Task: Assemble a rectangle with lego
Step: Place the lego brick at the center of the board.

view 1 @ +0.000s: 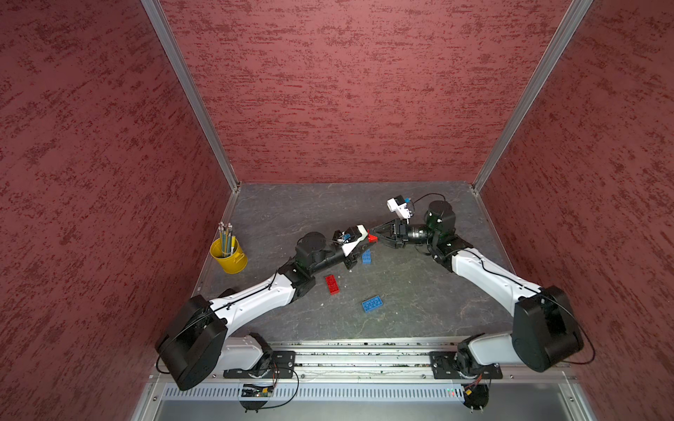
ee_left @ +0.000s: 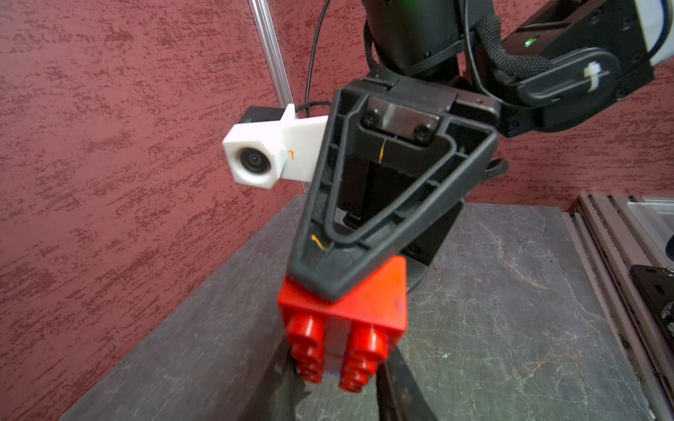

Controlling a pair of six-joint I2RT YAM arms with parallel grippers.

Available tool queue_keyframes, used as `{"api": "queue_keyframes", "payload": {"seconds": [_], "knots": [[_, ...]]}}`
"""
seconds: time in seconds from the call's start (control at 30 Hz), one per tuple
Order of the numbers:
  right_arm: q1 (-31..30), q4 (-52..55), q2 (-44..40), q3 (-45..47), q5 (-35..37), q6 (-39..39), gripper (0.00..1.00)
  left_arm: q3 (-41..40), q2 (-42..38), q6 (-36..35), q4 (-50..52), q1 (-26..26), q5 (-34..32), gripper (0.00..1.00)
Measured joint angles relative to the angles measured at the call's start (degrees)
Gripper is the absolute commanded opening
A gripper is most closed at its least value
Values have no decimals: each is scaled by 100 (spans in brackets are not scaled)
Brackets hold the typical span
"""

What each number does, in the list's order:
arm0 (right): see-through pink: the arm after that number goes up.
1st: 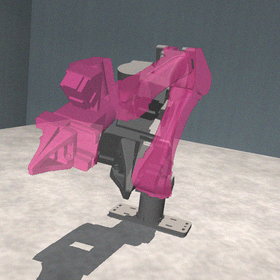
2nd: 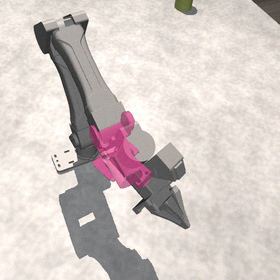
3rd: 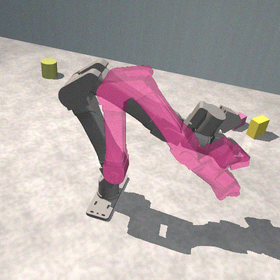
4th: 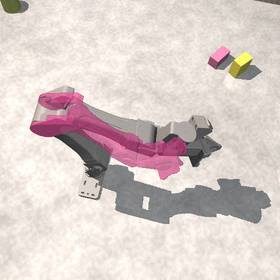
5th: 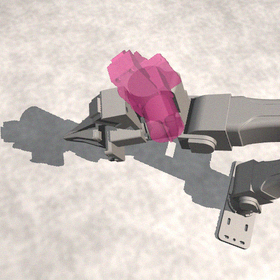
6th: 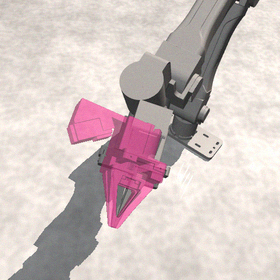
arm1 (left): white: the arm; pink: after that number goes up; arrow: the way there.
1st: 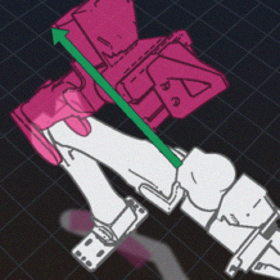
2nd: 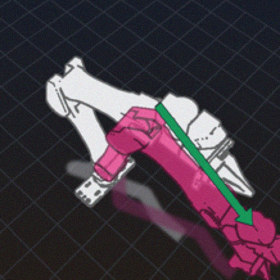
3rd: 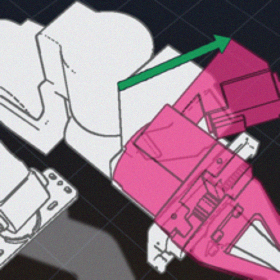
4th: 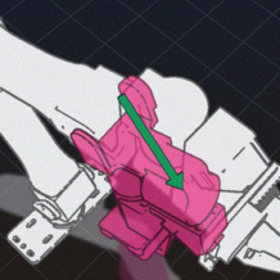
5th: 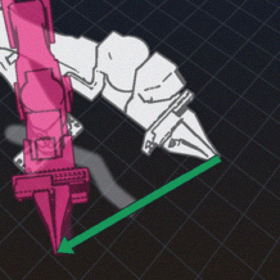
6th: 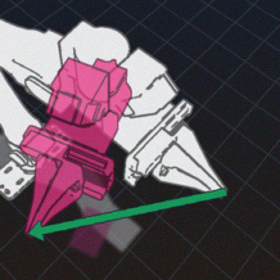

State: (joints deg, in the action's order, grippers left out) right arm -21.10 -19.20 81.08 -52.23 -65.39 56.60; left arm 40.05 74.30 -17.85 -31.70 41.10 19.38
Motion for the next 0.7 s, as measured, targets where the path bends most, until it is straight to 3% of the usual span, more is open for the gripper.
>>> {"api": "queue_keyframes", "payload": {"seconds": [0.13, 0.3, 0.53, 0.7], "knots": [[0, -28, 68, 11, 0, 4, 54, 0, 13, 2, 70, 0, -33, 19], [9, 63, 122, 11, 70, -114, 77, 83, 15, -9, 435, 39, -76, 19], [643, 197, 142, -142, 490, -221, 78, 483, -177, -632, 2345, 562, -455, 18], [1147, 1462, 142, -737, 1843, -833, 76, 1086, 52, -1095, 4063, 1010, -1161, 19]]}}
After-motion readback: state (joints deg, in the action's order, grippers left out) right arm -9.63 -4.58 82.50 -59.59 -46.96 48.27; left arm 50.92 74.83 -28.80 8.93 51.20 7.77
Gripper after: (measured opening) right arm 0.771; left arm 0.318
